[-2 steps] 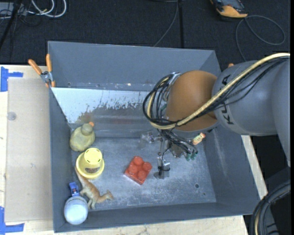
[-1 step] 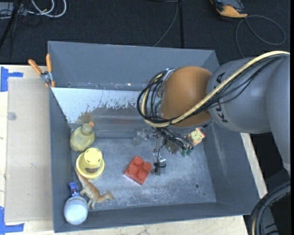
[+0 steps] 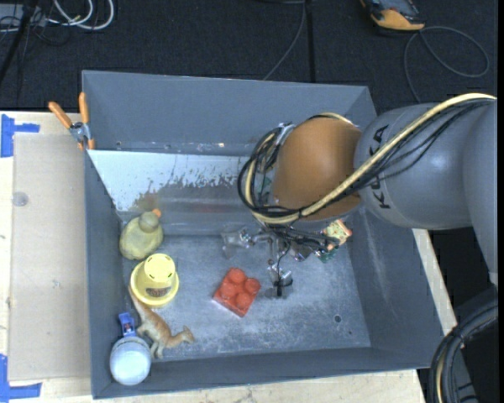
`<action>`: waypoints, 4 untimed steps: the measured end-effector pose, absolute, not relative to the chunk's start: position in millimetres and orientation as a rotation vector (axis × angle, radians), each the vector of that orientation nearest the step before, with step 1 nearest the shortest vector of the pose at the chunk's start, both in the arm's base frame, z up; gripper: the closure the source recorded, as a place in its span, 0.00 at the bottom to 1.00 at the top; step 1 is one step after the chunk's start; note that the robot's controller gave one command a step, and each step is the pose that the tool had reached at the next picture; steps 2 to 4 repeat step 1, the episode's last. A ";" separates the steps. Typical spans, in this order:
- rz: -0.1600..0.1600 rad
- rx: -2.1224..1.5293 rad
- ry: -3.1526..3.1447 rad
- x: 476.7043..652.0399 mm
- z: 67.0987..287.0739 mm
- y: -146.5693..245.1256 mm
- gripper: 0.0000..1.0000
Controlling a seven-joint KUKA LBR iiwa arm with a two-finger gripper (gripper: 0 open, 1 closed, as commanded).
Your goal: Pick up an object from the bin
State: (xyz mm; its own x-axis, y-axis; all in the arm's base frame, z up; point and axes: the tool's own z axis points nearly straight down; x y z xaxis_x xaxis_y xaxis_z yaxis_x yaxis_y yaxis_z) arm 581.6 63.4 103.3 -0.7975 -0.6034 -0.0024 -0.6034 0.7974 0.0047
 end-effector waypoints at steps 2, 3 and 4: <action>0.004 -1.613 2.692 554.8 82.3 69.7 1.00; 0.004 -1.613 2.692 554.8 82.3 69.7 1.00; 0.004 -1.613 2.692 554.8 82.3 69.7 1.00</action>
Offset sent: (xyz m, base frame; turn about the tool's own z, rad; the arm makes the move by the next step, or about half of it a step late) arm 0.0000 0.0000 0.0000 0.0000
